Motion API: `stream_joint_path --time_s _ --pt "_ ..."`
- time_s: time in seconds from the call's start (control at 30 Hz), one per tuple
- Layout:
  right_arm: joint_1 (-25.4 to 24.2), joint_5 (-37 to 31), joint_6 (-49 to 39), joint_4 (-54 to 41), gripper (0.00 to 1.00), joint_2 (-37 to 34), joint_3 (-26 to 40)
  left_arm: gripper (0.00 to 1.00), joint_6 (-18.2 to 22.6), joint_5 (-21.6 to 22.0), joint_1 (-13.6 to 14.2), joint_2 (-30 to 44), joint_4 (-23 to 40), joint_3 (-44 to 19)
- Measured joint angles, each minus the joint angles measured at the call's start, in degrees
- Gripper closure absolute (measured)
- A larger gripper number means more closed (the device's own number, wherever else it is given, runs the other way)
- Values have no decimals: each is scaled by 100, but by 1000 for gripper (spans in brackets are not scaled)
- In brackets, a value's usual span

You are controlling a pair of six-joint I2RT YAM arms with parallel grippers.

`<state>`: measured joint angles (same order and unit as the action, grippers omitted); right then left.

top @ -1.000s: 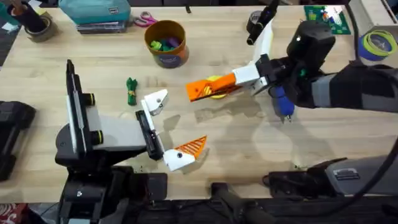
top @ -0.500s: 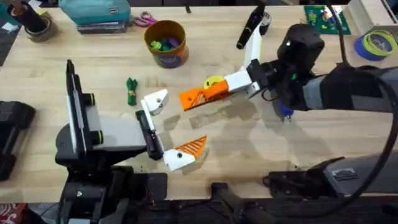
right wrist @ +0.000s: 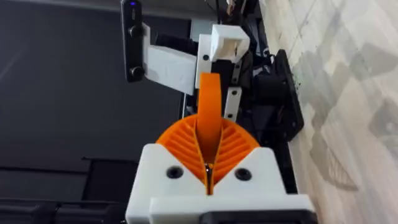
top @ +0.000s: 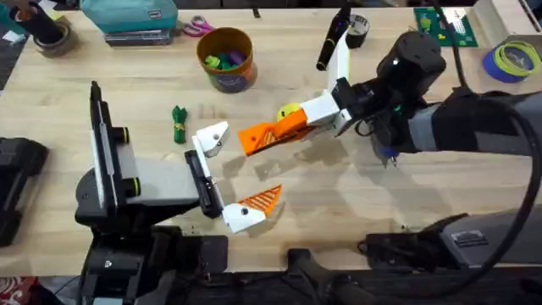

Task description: Pick up the gripper from the table and insert it into the empty holder that is missing its gripper. Then pick up a screw, insert it into the mounting hole, and use the screwdriver to tighten it. Finally, clean up the table by picking up the vegetable and placing it into the bucket.

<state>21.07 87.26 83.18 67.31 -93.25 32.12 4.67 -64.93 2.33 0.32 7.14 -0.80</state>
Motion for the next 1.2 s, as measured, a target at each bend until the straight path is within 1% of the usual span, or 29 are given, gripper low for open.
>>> stream_joint_path --time_s 0.63,0.9,1.2 --pt "383 -281 -106 1 992 -14 0 15 0 0 0 -1 -2 0" --pt "417 -348 -291 -7 992 -457 0 15 0 0 0 0 -2 0" --pt "480 -363 -546 118 992 -496 0 15 0 0 0 0 0 0"
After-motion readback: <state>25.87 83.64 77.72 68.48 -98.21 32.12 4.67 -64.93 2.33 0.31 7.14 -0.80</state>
